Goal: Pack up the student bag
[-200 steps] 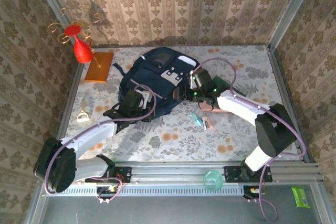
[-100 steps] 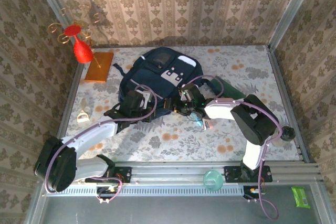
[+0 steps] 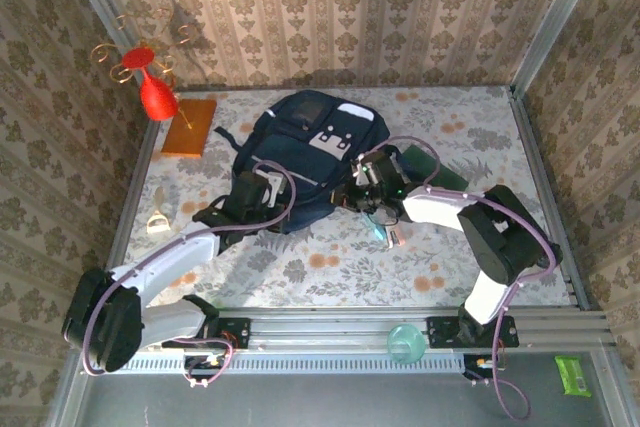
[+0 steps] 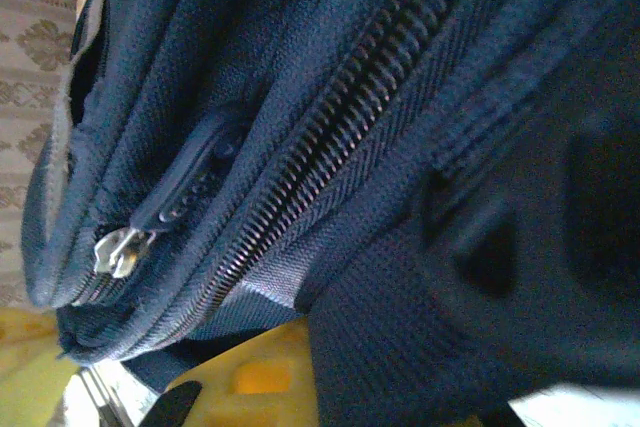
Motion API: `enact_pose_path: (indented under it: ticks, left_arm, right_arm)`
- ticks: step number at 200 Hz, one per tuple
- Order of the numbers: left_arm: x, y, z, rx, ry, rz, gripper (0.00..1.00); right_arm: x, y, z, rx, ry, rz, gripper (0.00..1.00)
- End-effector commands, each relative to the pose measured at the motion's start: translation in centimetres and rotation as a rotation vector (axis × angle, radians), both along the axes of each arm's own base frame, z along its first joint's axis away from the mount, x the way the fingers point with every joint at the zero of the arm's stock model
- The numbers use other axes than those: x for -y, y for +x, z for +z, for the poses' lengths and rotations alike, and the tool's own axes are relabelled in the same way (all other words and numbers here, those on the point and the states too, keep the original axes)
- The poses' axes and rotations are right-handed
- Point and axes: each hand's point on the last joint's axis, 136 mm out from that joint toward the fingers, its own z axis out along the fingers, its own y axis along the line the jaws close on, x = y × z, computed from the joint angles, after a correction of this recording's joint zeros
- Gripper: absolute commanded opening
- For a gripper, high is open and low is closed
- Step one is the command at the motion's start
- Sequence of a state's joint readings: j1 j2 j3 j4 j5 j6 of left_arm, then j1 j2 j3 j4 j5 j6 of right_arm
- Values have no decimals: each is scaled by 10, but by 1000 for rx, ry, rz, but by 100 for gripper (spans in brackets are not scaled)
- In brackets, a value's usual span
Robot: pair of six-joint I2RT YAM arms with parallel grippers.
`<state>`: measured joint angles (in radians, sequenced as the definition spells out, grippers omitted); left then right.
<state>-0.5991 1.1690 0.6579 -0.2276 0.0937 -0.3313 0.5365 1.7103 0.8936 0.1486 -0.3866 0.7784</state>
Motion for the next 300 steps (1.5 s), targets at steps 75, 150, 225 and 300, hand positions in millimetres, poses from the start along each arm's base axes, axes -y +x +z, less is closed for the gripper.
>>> enact_pose_path:
  ticks: [75,150,225,300]
  left_arm:
    - [-16,-1,-4,-52,40,12,0]
    - [26,-11,8,-53,-99,-73,0]
    - [31,-12,6,-46,-83,-89,0]
    - [20,-19,0,-38,-47,-74,0]
  right_arm:
    - [65,32,7,2,-168,80,6]
    - [83,3,24,5,-195,-56,65]
    - [17,-33,11,-2,-71,-51,88]
    - [14,-10,-9,33,-133,-96,41]
